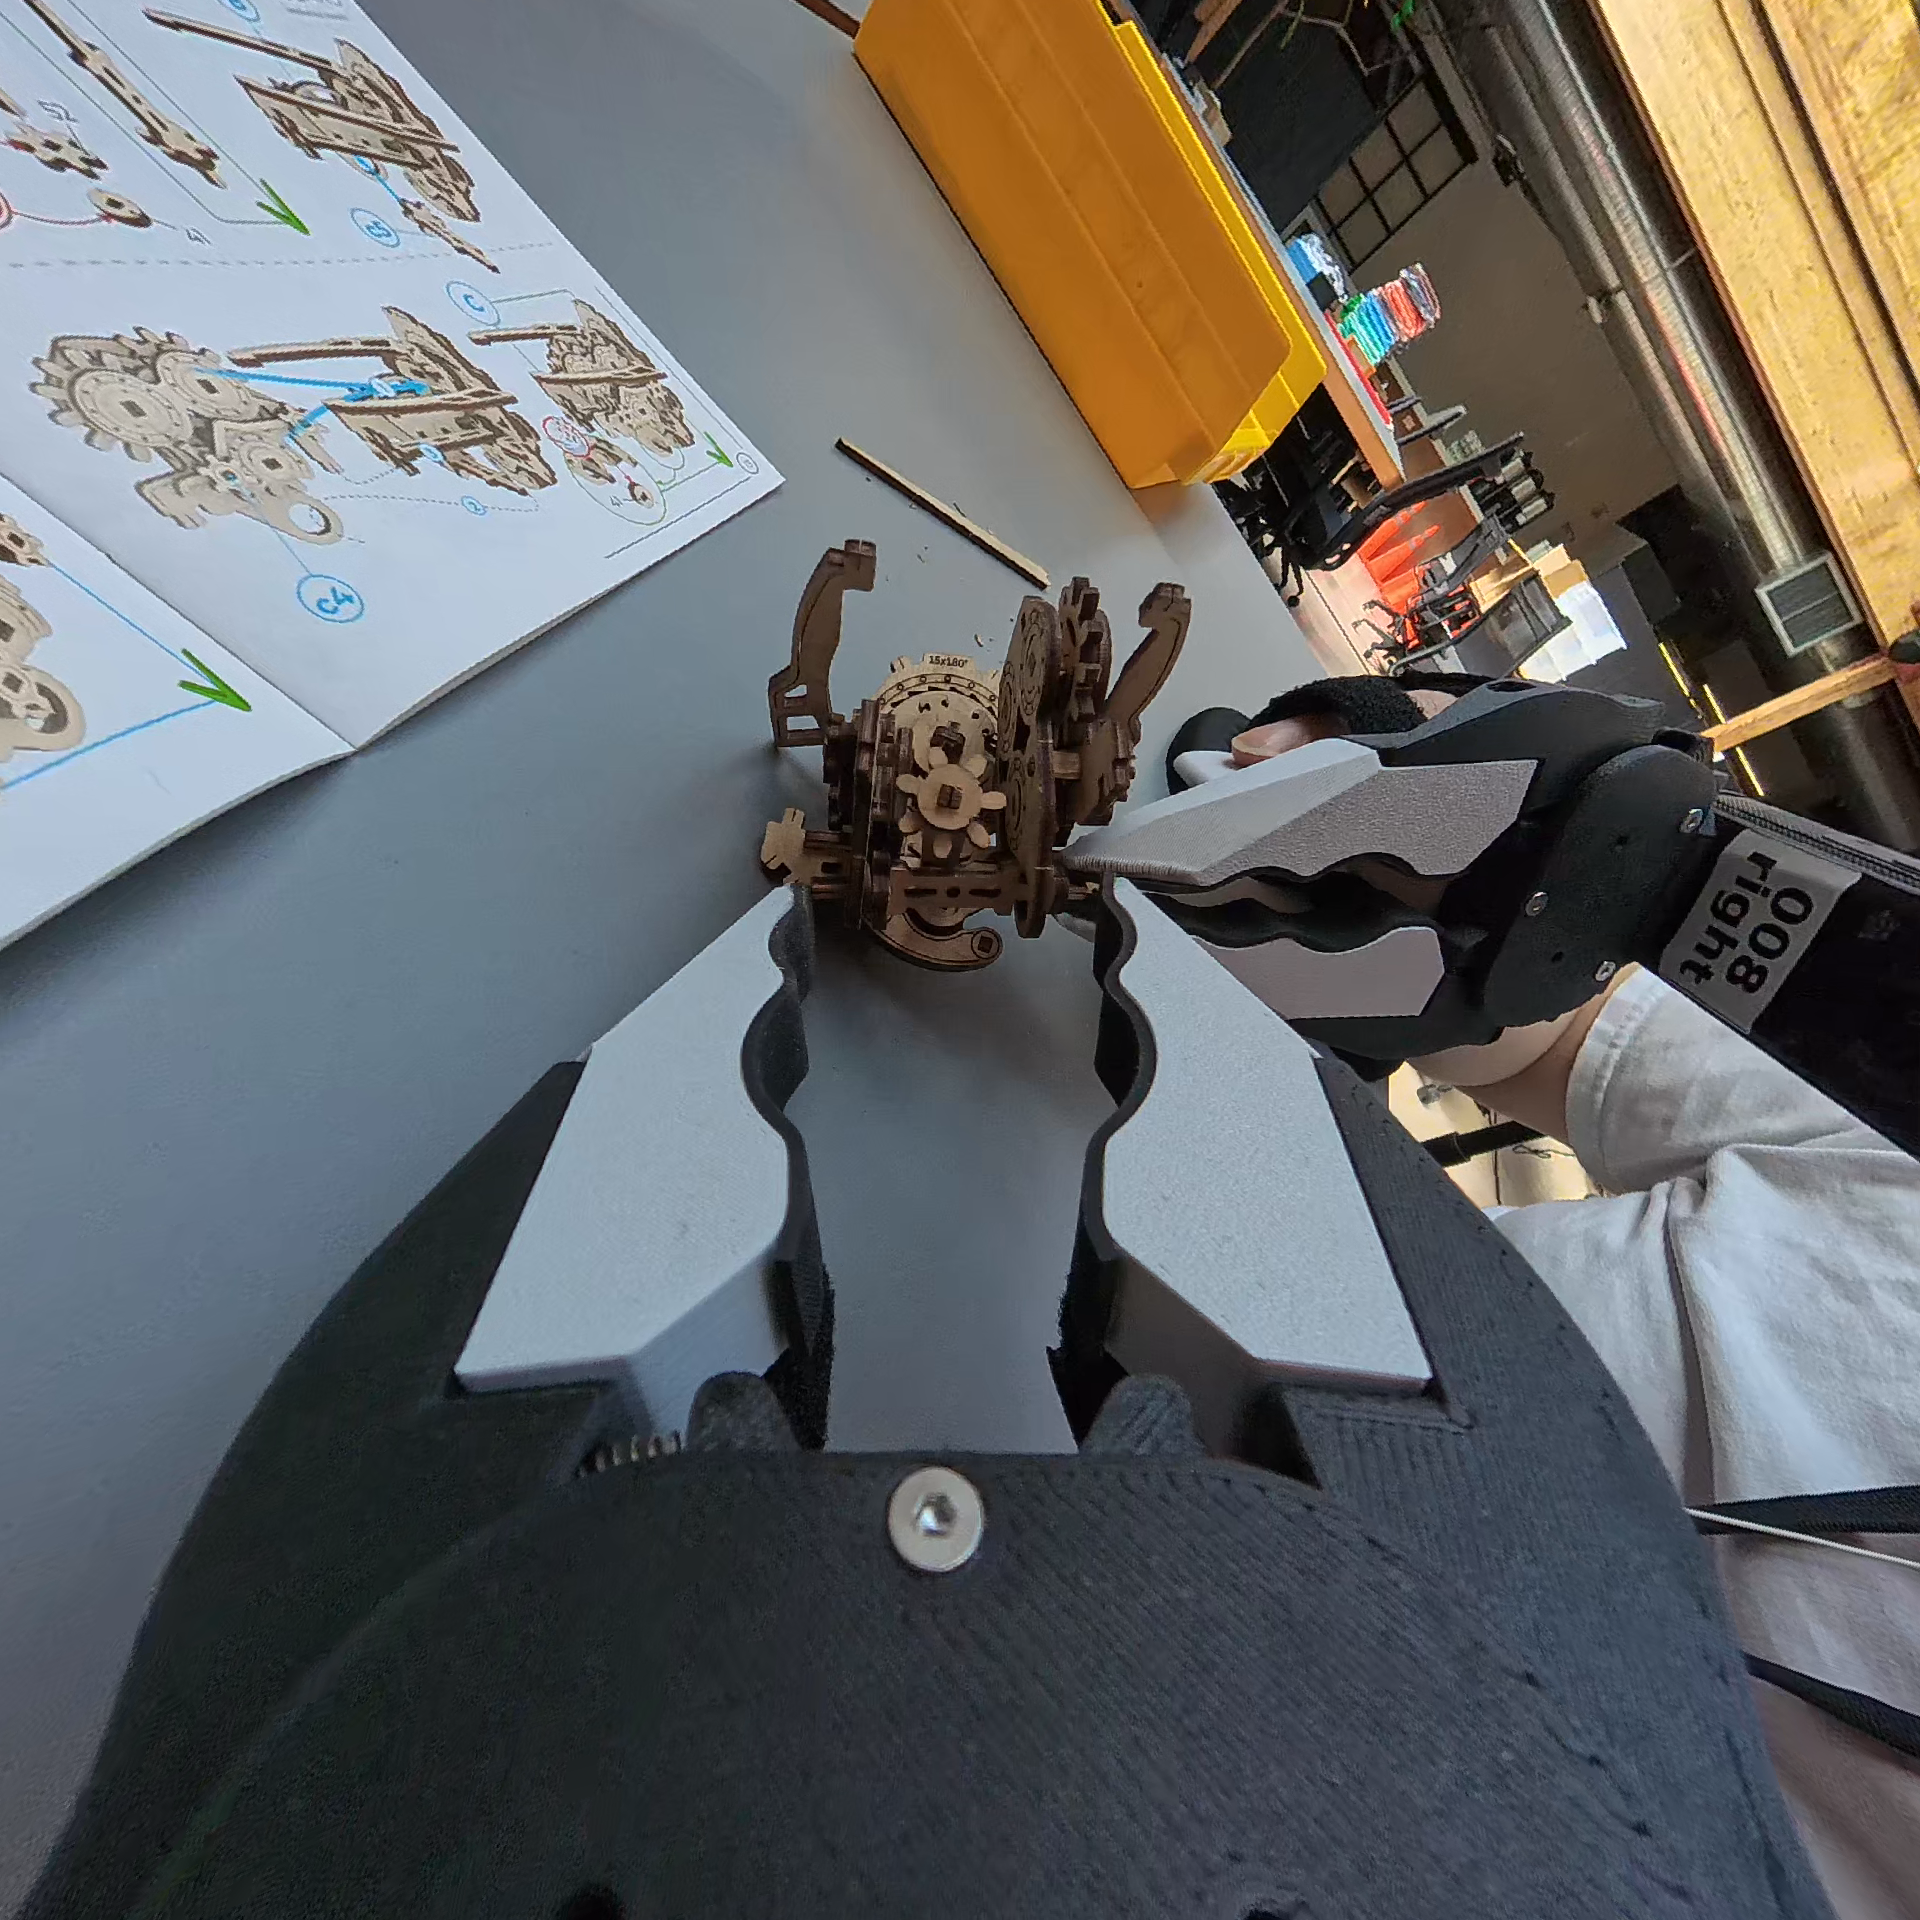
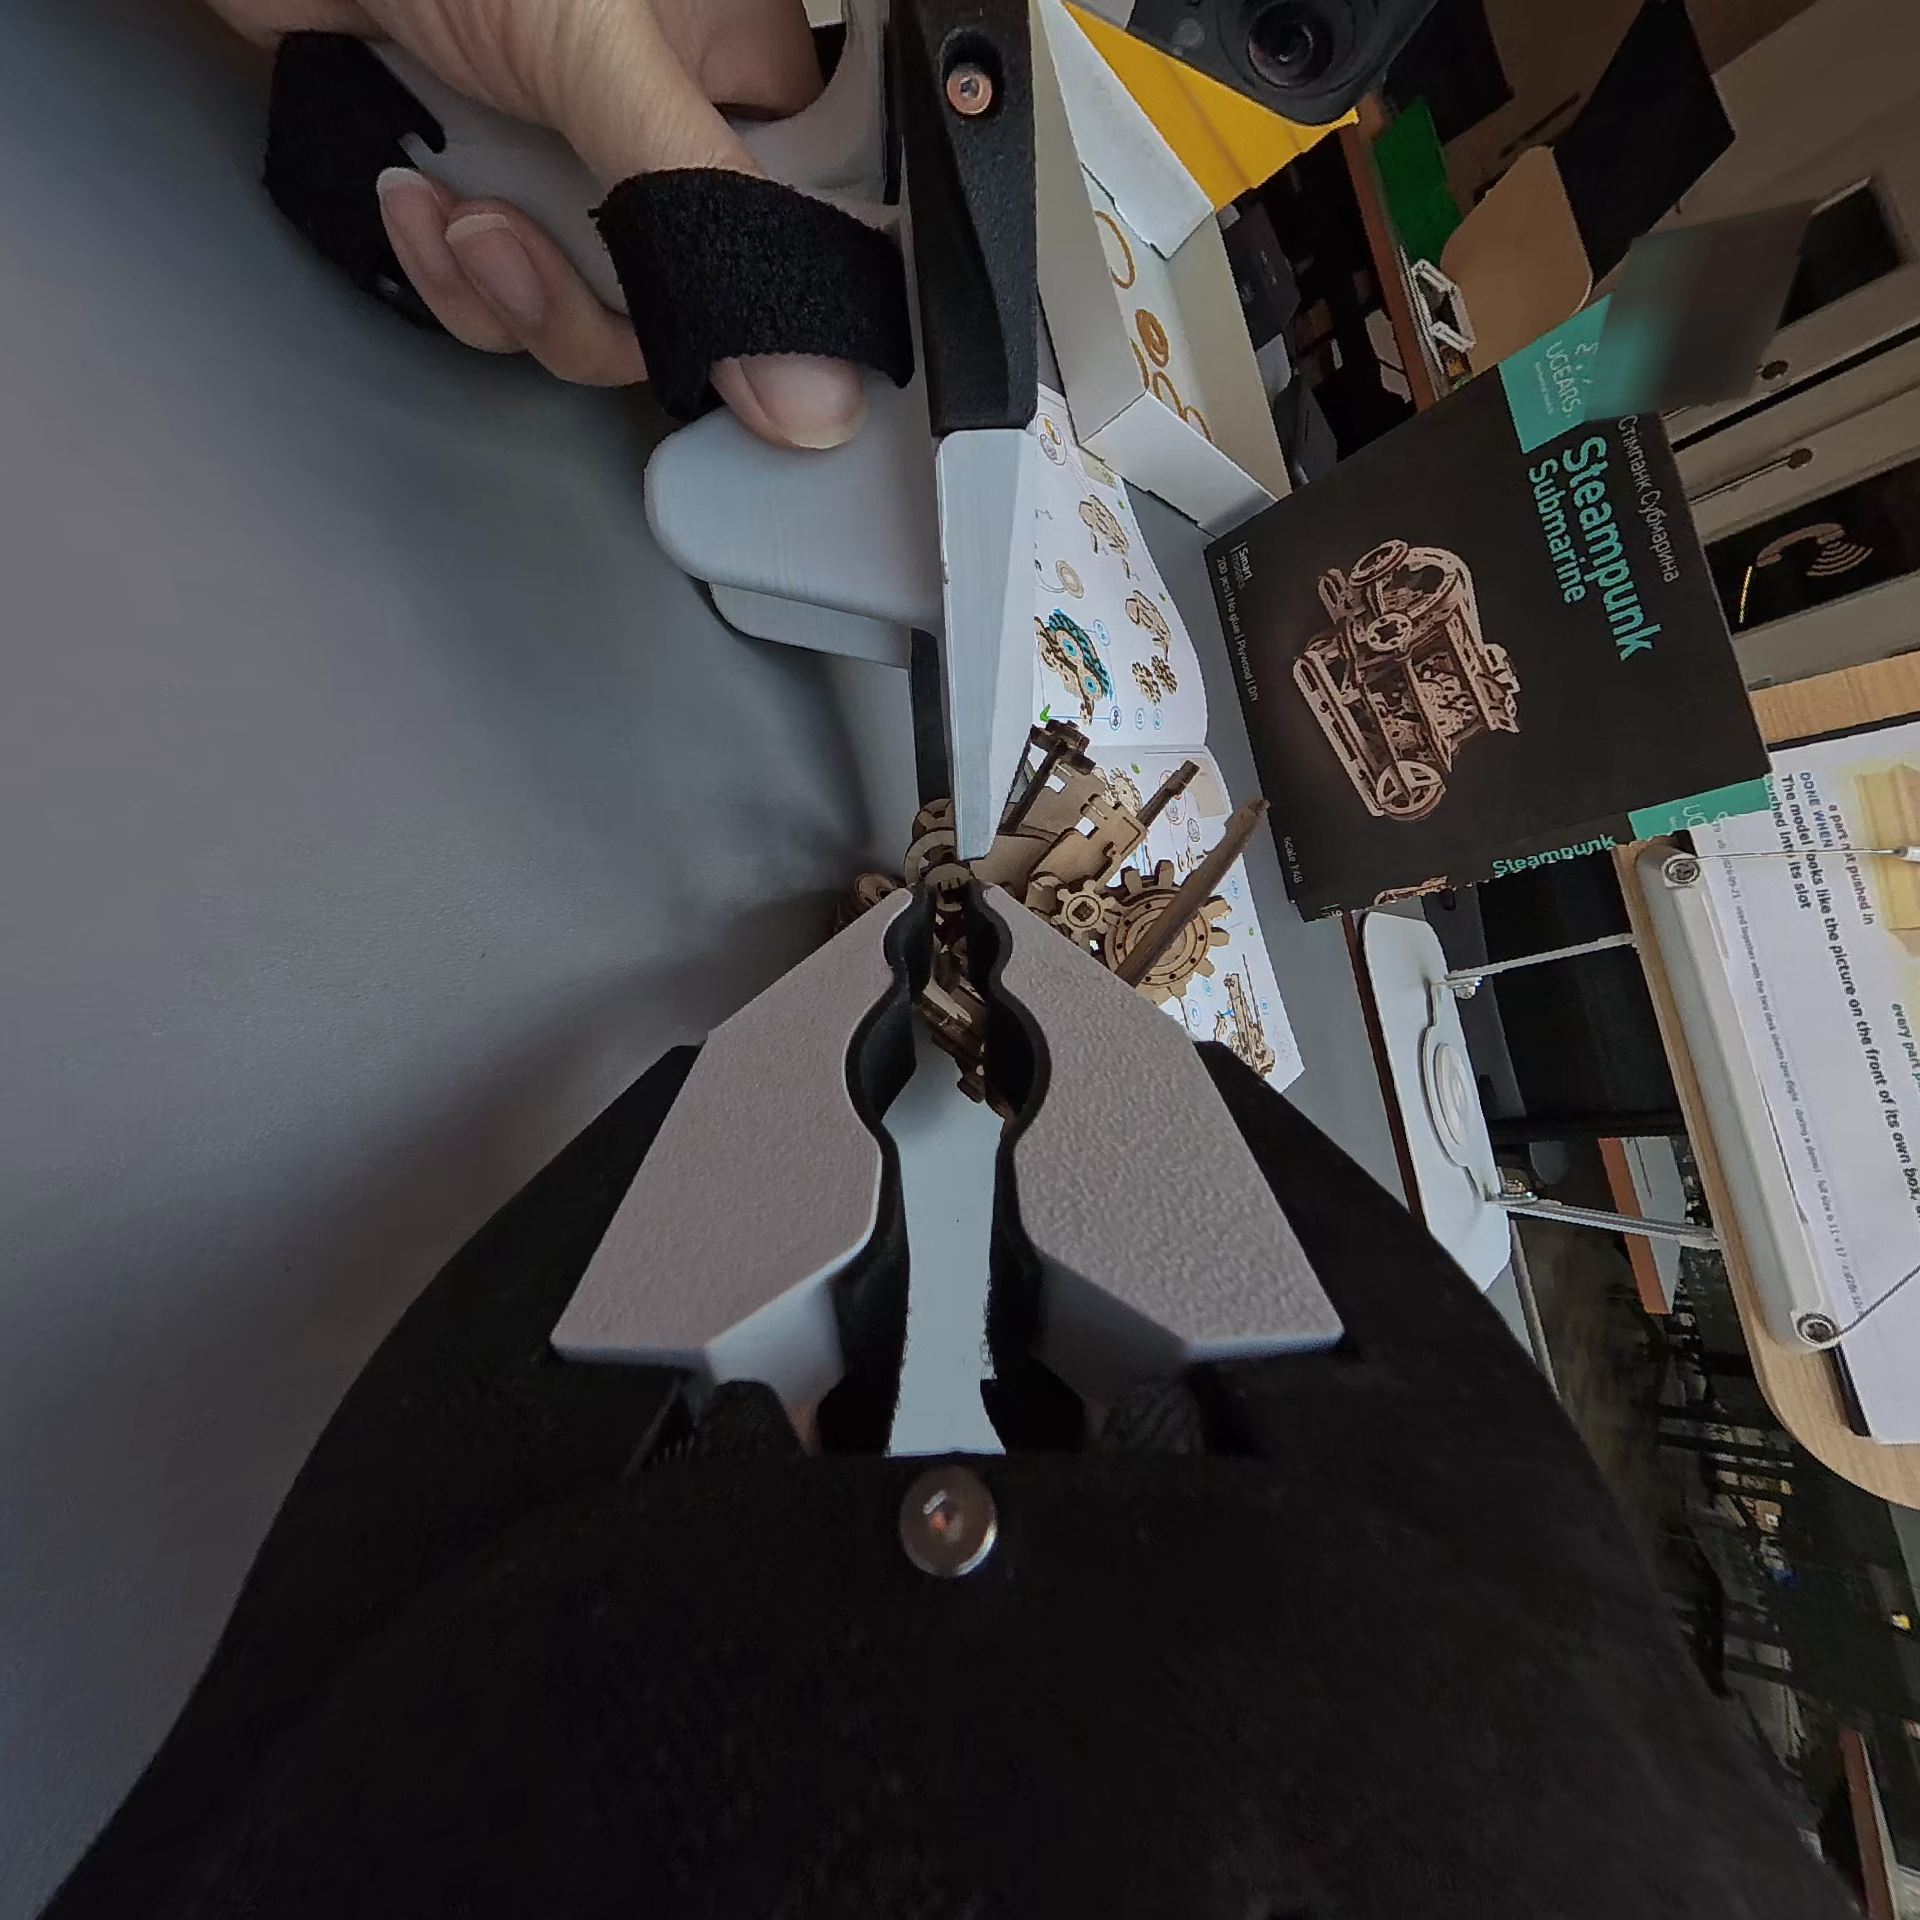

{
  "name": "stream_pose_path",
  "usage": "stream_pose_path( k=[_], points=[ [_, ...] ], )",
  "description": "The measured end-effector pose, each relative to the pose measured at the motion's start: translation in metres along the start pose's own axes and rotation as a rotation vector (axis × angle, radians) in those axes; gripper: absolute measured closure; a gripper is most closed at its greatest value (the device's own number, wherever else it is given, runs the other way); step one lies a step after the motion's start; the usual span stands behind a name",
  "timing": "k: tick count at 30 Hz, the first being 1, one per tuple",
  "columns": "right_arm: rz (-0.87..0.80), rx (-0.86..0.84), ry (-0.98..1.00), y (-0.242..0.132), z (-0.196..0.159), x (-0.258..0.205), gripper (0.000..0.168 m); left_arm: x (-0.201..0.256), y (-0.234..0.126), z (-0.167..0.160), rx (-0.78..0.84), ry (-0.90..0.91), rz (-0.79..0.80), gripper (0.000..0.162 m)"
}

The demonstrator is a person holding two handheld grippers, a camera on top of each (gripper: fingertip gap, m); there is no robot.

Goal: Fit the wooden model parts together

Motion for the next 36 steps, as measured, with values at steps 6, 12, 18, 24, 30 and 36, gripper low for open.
stream_pose_path(
  k=[6, 12, 18, 24, 30, 36],
  points=[
    [-0.002, -0.003, -0.016, 0.0005, 0.0006, -0.0012, 0.165, -0.0001, 0.0011, -0.0012, -0.009, -0.006, 0.002, 0.109],
    [-0.003, 0.001, -0.005, -0.0002, 0.0003, -0.0008, 0.165, 0.0025, 0.002, -0.0021, -0.021, 0.033, 0.014, 0.105],
    [-0.012, 0.008, -0.014, -0.0021, 0.0002, -0.0007, 0.166, 0.0015, 0.0025, -0.004, -0.04, 0.057, 0.051, 0.114],
    [0.001, 0.016, 0.001, -0.0023, 0.0, -0.0008, 0.166, 0.0014, 0.0022, -0.0046, -0.044, 0.05, 0.043, 0.114],
    [0.004, 0.014, 0.003, -0.0022, -0.0009, -0.0012, 0.166, 0.0011, 0.0026, -0.0052, -0.051, 0.054, 0.049, 0.115],
    [0.011, 0.017, 0.02, -0.0021, -0.0012, -0.0009, 0.166, 0.0009, 0.0025, -0.0055, -0.054, 0.052, 0.048, 0.115]
  ],
)
Point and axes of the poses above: each gripper's, where its closed fingertips meet, y out along the fingers, z out of its top, x = y × z across the jaws, the point moved 4 cm from there along -y, back along the fingers, and after that the axes turned 10 degrees about y, right-handed, at the moved point
